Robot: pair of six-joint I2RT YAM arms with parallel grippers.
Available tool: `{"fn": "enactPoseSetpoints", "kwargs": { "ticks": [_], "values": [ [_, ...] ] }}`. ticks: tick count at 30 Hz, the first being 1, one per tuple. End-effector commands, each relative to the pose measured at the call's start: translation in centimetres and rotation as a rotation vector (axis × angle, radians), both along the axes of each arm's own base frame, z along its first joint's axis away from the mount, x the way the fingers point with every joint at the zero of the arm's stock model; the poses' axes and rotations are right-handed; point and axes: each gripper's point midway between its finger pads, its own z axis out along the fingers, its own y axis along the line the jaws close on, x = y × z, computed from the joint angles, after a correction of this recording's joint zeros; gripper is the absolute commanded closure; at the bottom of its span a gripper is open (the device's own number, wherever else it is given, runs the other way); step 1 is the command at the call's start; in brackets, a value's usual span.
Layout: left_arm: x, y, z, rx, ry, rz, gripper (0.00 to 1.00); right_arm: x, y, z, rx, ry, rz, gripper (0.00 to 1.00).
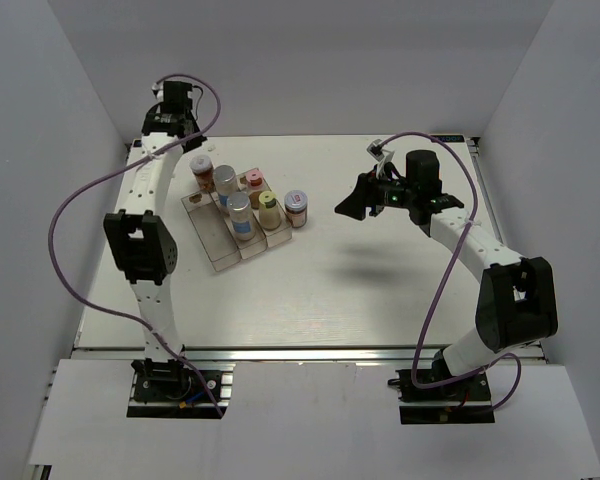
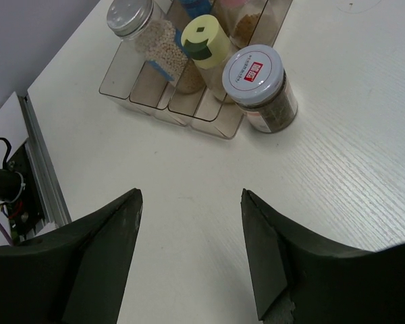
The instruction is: Organize the condiment bottles
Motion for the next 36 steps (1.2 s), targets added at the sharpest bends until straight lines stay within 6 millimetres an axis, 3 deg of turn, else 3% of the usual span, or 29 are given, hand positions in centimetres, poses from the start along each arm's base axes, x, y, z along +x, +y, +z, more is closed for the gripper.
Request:
{"fn": "enactPoseSetpoints", "kwargs": {
  "ticks": [1, 4, 5, 6, 12, 14, 15, 16, 17, 19, 24, 26, 27, 36],
  "values": [
    [-2.5, 1.1, 6.4, 0.006, -0.102, 0.055, 0.97, -0.1, 0.0, 1.6, 0.031, -0.046, 0.013, 0.34],
    [-4.1, 1.0, 6.2, -0.005, -0.058, 0.052, 0.98, 0.0, 0.1, 1.7, 0.034, -0.048, 0.012, 0.35],
    [-4.8, 1.0, 5.2, -0.004, -0.028, 0.052, 0.98, 0.1, 0.1, 1.7, 0.034, -0.049, 0.012, 0.34],
    [-5.4, 0.9, 5.9, -0.011, -0.039, 0.049, 0.99, 0.1, 0.1, 1.7, 0.033, -0.048, 0.01, 0.34],
    [-6.3, 0.6, 3.6, -0.02, -0.005, 0.022, 0.95, 0.0, 0.2, 1.1, 0.035, -0.027, 0.008, 0.35],
    [-5.7, -0.3, 2.0, -0.049, 0.025, -0.026, 0.82, 0.0, 0.1, 1.2, 0.037, -0.027, 0.006, 0.35],
    [-5.4, -0.5, 1.7, -0.057, 0.036, -0.034, 0.67, 0.0, 0.2, 1.3, 0.038, -0.027, 0.007, 0.35],
    [-5.1, -0.6, 1.0, -0.06, 0.055, -0.037, 0.32, 0.0, 0.2, 1.3, 0.038, -0.03, 0.006, 0.35],
    [-4.8, -0.7, -0.8, -0.068, 0.098, -0.042, 0.25, 0.0, 0.1, 1.3, 0.036, -0.033, 0.005, 0.35],
    [-3.9, -0.6, -1.4, -0.071, 0.095, -0.038, 0.17, 0.0, 0.0, 1.3, 0.03, -0.032, 0.003, 0.35],
    [-1.4, -0.2, -2.5, -0.075, 0.085, -0.033, 0.09, -0.4, -0.1, 0.7, 0.021, -0.02, 0.005, 0.35],
    [-0.6, 0.1, -2.4, -0.083, 0.071, -0.029, 0.08, -0.5, -0.1, 0.4, 0.018, -0.013, 0.005, 0.35],
    [-0.2, 0.2, -3.5, -0.083, 0.089, -0.028, 0.08, -0.5, -0.2, 0.4, 0.018, -0.013, 0.004, 0.35],
    [2.4, -0.2, -5.7, -0.114, 0.084, -0.045, 0.07, 0.1, -0.1, 0.4, 0.005, -0.023, 0.004, 0.35]
  ]
}}
